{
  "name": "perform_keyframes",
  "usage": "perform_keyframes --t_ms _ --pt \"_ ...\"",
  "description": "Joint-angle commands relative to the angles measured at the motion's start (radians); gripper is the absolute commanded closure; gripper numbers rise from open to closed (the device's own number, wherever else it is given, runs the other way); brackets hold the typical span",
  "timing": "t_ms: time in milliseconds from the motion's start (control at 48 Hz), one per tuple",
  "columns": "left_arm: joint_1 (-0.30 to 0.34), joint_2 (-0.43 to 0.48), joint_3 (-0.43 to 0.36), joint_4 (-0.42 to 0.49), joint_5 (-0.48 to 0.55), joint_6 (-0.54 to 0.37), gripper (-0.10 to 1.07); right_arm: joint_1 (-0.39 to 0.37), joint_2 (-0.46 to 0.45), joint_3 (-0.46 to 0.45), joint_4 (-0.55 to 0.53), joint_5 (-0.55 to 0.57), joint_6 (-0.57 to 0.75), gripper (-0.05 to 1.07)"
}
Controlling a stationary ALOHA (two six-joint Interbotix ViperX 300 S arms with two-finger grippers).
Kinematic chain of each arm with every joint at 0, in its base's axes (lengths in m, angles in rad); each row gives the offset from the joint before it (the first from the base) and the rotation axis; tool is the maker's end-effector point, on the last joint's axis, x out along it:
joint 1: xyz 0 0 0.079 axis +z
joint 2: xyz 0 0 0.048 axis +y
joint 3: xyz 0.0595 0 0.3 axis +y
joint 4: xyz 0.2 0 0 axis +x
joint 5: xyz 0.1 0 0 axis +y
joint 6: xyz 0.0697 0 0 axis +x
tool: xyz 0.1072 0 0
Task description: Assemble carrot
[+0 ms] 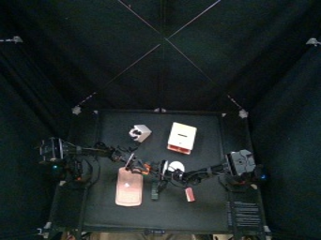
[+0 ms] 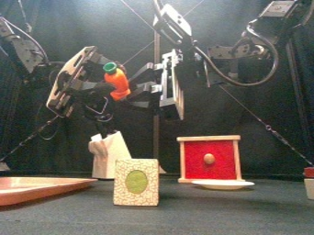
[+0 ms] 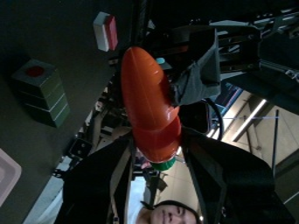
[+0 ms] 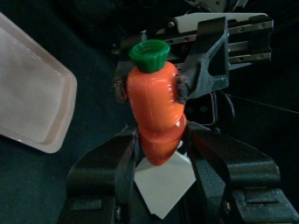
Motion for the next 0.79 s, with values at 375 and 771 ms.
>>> perform_keyframes --t_ms 375,771 --pt "0.008 -0.003 -0.011 -0.005 -0.003 0.002 0.22 0.005 -0.018 -0.023 -0.018 -0.003 0.002 0.30" --pt "0.015 -0.005 -0.014 -0.005 -0.003 0.002 0.22 0.017 -0.012 -0.026 -0.025 -0.003 0.002 0.30"
